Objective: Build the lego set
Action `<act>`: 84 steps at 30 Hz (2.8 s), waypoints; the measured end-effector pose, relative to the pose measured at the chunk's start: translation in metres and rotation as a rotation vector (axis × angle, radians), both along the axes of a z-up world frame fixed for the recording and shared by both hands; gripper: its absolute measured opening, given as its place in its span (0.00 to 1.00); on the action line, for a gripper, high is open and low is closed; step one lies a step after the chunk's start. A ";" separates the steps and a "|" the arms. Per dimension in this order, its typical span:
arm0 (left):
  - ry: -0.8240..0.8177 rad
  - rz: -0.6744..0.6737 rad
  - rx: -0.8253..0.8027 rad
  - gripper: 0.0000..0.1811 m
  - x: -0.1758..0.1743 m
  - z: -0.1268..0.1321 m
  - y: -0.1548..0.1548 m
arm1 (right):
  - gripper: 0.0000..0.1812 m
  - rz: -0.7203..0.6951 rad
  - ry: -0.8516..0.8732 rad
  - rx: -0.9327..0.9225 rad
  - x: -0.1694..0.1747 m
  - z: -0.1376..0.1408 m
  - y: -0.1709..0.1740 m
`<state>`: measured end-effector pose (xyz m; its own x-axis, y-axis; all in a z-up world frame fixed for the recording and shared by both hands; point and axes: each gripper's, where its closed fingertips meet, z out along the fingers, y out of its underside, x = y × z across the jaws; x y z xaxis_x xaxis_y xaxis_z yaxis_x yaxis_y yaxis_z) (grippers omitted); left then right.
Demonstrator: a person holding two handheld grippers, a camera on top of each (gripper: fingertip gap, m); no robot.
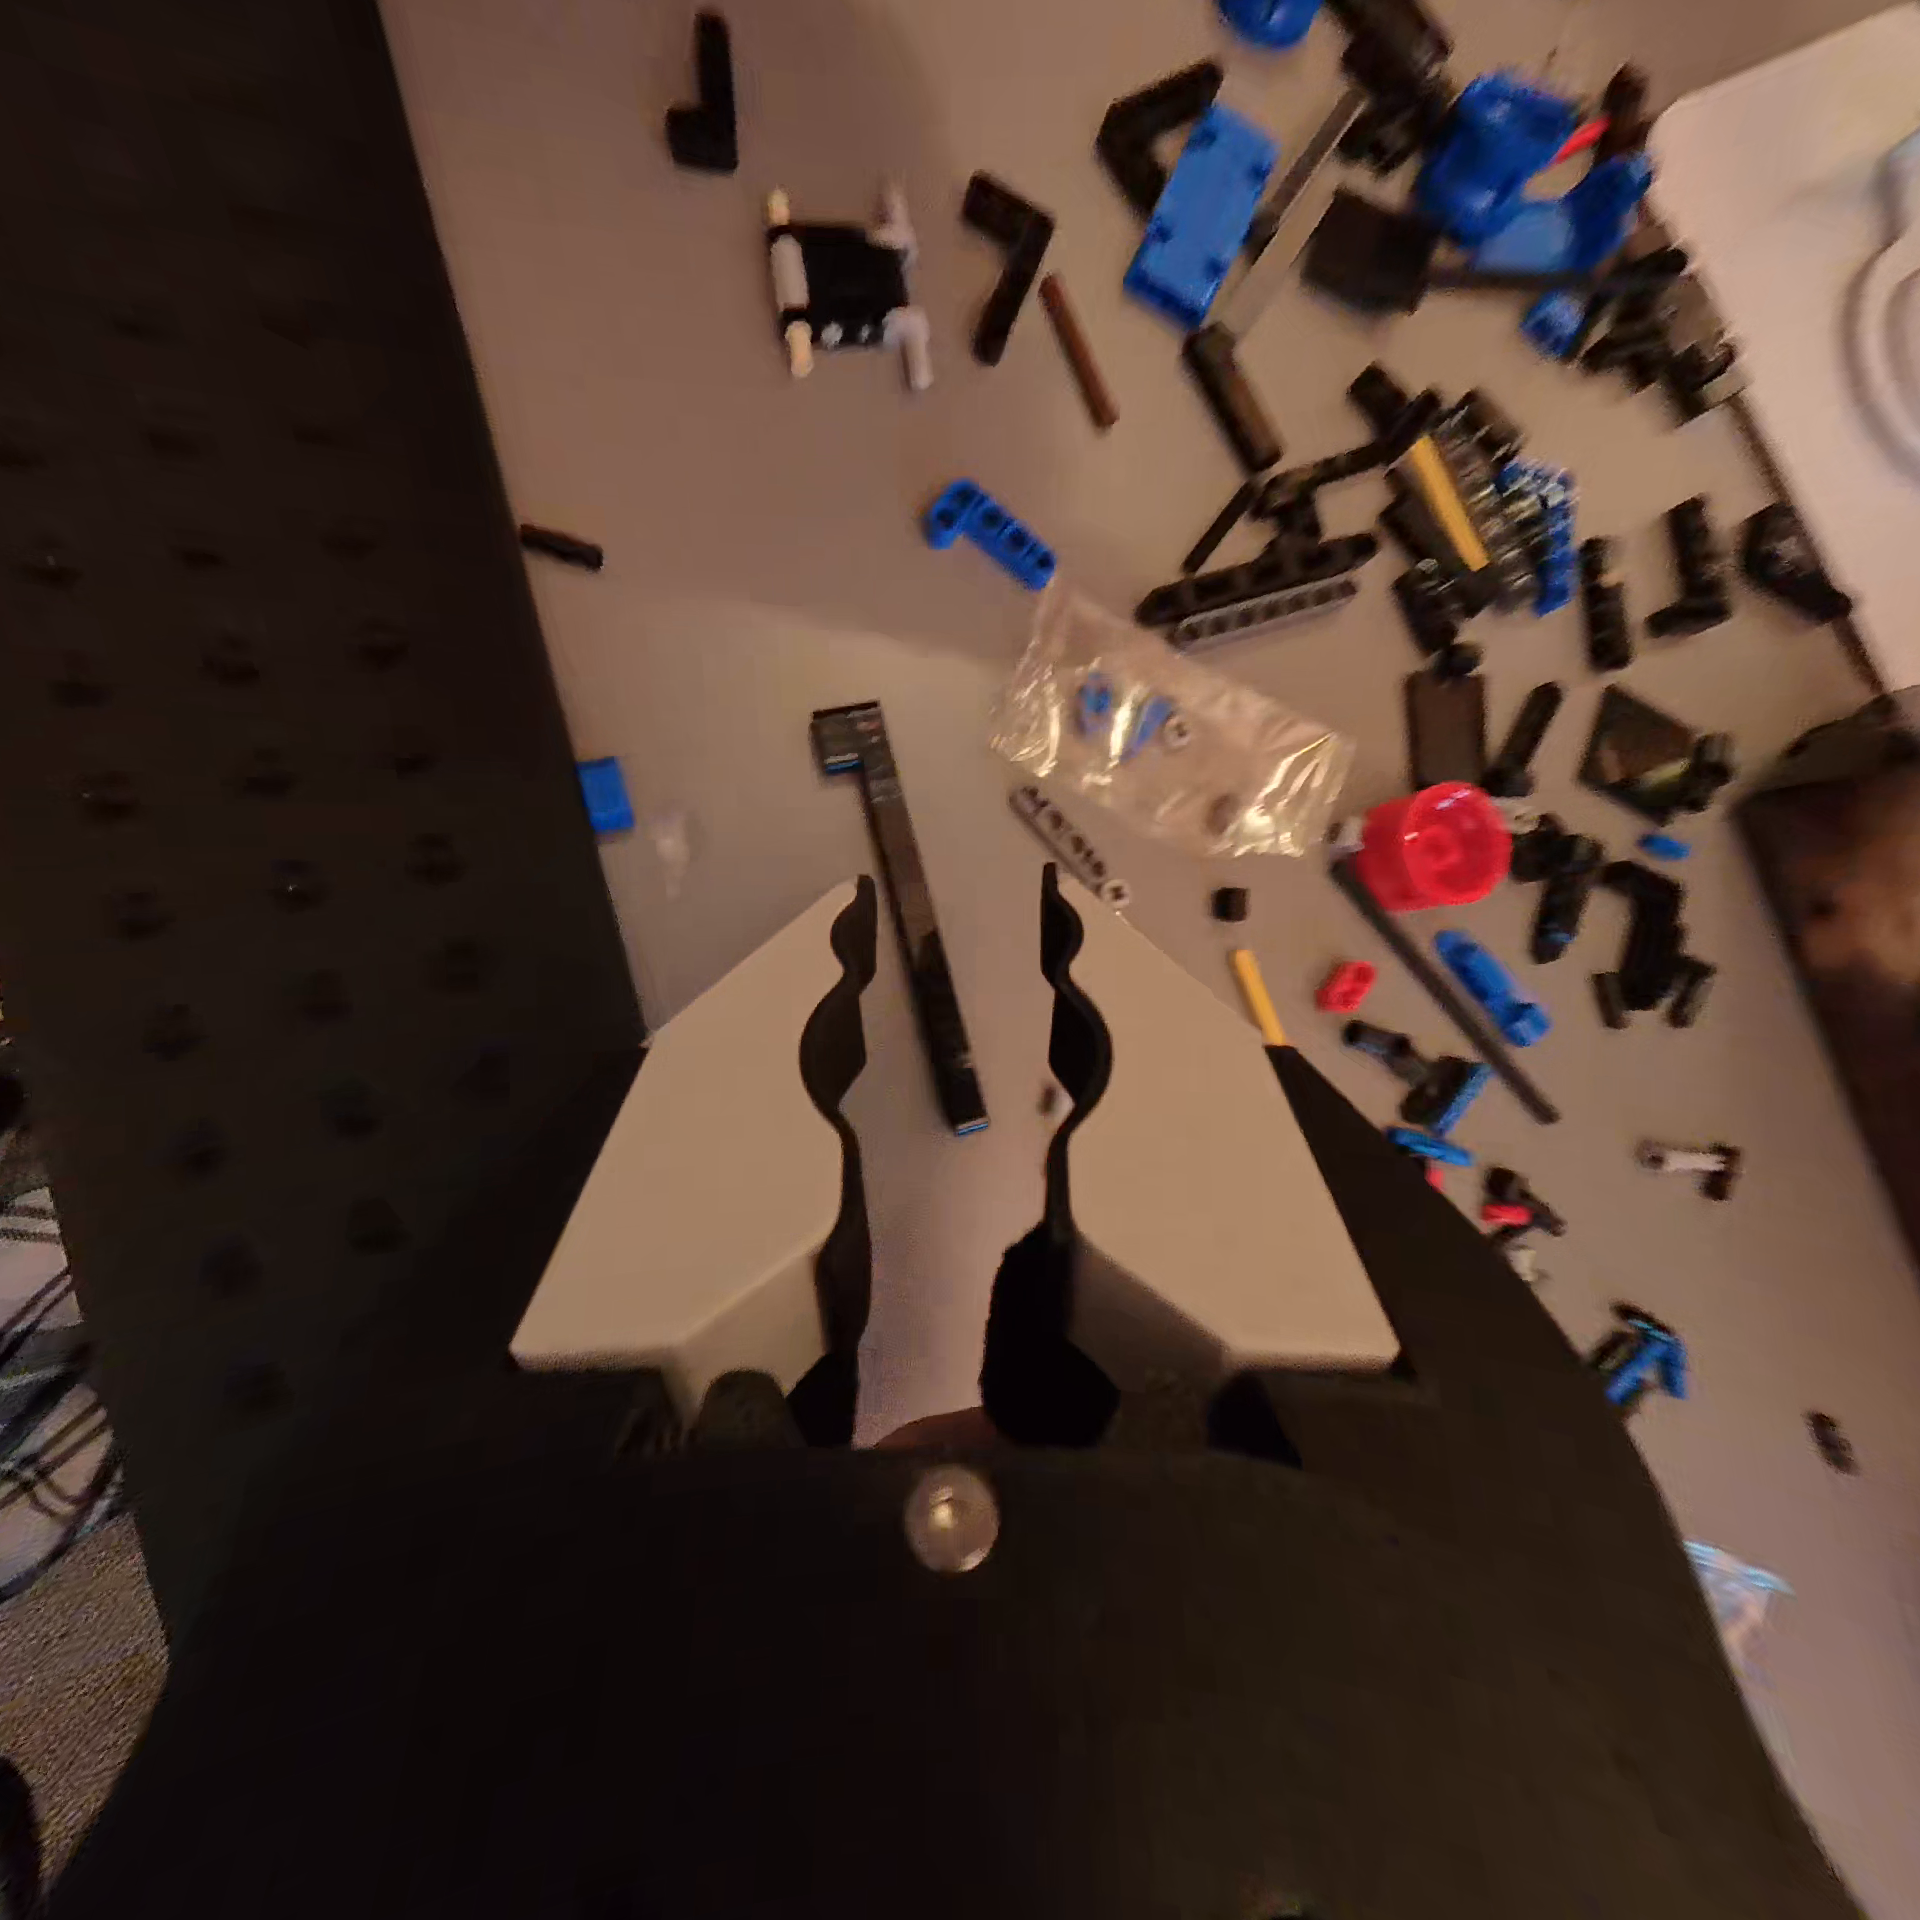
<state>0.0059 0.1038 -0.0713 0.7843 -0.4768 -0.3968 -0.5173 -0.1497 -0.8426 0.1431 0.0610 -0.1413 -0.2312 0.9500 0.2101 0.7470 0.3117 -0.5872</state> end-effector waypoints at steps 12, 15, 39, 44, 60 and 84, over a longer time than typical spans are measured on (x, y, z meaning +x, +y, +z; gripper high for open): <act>0.022 -0.108 -0.067 0.11 0.023 -0.035 -0.005 | 0.03 -0.073 0.020 -0.081 -0.005 -0.030 0.000; 0.022 -0.130 -0.048 0.12 0.026 -0.031 -0.006 | 0.04 -0.123 0.130 -0.101 -0.013 -0.010 0.008; 0.184 -0.097 0.285 0.23 0.024 0.014 -0.010 | 0.04 -0.275 0.531 -0.252 -0.070 0.070 0.030; 0.198 -0.088 0.325 0.22 0.024 0.019 -0.011 | 0.04 -0.280 0.550 -0.304 -0.076 0.070 0.028; 0.259 -0.080 0.366 0.08 0.029 0.019 -0.012 | 0.04 -0.295 0.564 -0.287 -0.084 0.069 0.025; 0.195 -0.095 0.376 0.14 0.029 0.025 -0.014 | 0.04 -0.265 0.588 -0.276 -0.082 0.072 0.021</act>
